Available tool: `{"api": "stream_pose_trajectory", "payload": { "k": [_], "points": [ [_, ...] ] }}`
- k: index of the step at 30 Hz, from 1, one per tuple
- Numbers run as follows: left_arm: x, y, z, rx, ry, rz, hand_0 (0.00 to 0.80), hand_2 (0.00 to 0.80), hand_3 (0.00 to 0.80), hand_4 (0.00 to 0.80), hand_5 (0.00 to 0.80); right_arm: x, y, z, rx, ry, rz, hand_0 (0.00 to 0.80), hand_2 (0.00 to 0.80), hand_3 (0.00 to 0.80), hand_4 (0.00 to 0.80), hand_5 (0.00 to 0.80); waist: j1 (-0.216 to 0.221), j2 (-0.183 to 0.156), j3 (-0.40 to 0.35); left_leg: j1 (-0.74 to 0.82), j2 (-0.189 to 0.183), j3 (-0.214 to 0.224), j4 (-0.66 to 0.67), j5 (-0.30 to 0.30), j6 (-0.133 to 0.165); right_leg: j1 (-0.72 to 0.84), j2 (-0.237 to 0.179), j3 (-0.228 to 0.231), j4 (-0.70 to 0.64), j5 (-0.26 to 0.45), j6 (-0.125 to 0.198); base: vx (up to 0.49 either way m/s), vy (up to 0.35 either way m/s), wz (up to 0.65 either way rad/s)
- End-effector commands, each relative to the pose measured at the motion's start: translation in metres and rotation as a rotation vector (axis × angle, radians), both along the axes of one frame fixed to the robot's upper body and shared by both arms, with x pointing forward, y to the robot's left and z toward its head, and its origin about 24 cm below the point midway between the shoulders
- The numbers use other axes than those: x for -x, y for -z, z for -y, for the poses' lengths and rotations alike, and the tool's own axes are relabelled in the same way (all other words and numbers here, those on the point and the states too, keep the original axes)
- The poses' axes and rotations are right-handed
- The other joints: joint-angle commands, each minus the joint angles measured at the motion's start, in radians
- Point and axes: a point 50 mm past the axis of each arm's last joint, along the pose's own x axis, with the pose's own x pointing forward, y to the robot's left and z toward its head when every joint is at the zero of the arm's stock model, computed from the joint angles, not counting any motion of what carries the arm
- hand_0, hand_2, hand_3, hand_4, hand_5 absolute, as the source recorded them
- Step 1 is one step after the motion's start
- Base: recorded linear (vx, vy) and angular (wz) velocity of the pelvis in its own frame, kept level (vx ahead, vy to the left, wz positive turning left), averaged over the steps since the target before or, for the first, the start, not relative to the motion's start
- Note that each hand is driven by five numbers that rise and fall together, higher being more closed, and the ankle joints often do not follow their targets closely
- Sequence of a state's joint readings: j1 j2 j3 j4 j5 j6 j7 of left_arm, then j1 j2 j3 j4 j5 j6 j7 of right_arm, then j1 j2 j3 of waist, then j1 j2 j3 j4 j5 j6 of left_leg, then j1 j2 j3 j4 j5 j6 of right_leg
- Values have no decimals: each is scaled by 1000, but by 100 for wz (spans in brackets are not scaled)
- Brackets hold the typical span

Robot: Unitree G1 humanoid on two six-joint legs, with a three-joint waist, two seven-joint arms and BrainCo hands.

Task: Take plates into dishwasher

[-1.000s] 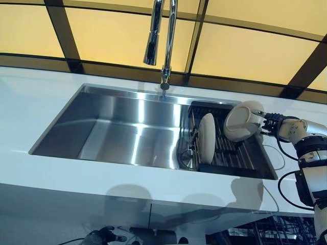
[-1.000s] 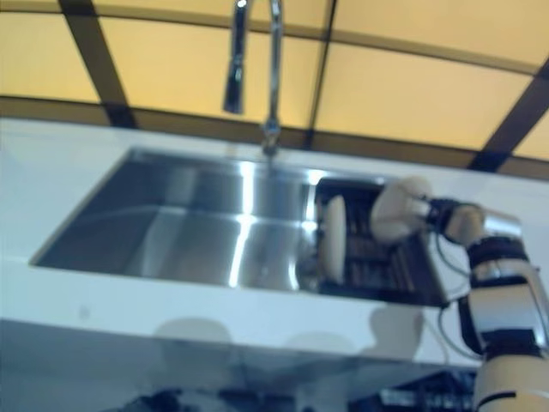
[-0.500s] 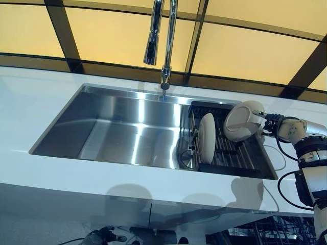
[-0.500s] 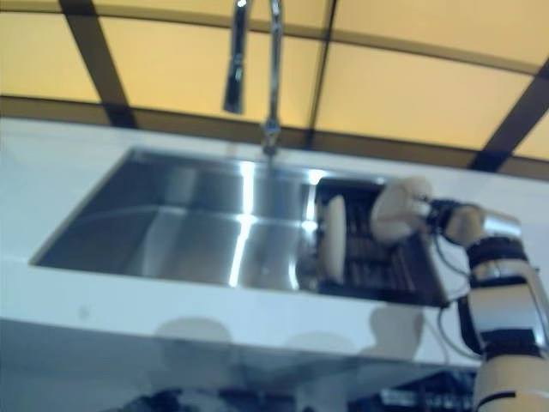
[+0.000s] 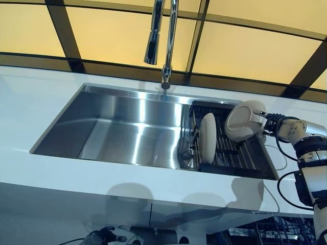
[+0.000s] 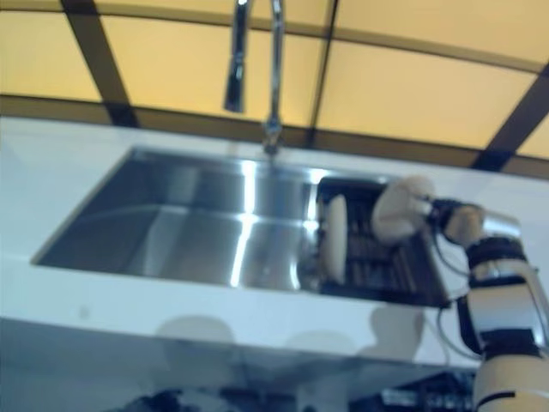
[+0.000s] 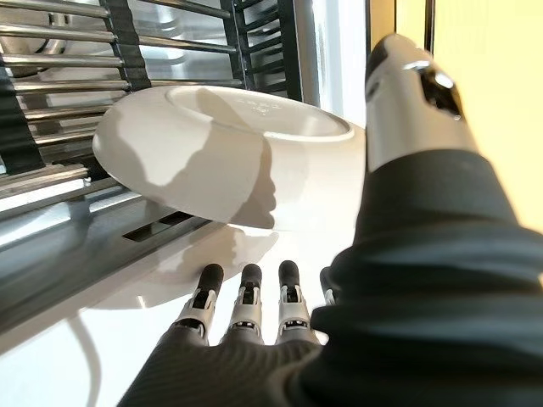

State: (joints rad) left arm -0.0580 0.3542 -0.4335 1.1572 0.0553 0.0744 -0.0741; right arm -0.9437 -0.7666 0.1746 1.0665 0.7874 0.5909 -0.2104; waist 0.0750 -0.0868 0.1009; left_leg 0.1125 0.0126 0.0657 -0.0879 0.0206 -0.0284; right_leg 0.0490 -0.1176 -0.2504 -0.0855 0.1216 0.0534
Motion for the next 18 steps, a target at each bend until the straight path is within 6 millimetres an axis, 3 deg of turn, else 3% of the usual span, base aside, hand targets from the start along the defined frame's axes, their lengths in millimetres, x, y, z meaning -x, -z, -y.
{"api": "stream_pose_trajectory", "payload": {
  "k": [1,18],
  "points": [
    [-13,-1,11,-2,99,11,0,0,0,0,0,-18,-51,-3,70,-1,142,0,0,0,0,0,50,2,23,-17,4,77,1,-20,5,41,-5,7,49,-65,58,0,0,0],
    [-14,0,15,9,109,14,0,0,0,0,0,-21,-55,-6,80,1,193,0,0,0,0,0,57,6,35,-24,6,71,3,-16,2,39,-6,1,51,-68,55,1,0,0]
  ]
}}
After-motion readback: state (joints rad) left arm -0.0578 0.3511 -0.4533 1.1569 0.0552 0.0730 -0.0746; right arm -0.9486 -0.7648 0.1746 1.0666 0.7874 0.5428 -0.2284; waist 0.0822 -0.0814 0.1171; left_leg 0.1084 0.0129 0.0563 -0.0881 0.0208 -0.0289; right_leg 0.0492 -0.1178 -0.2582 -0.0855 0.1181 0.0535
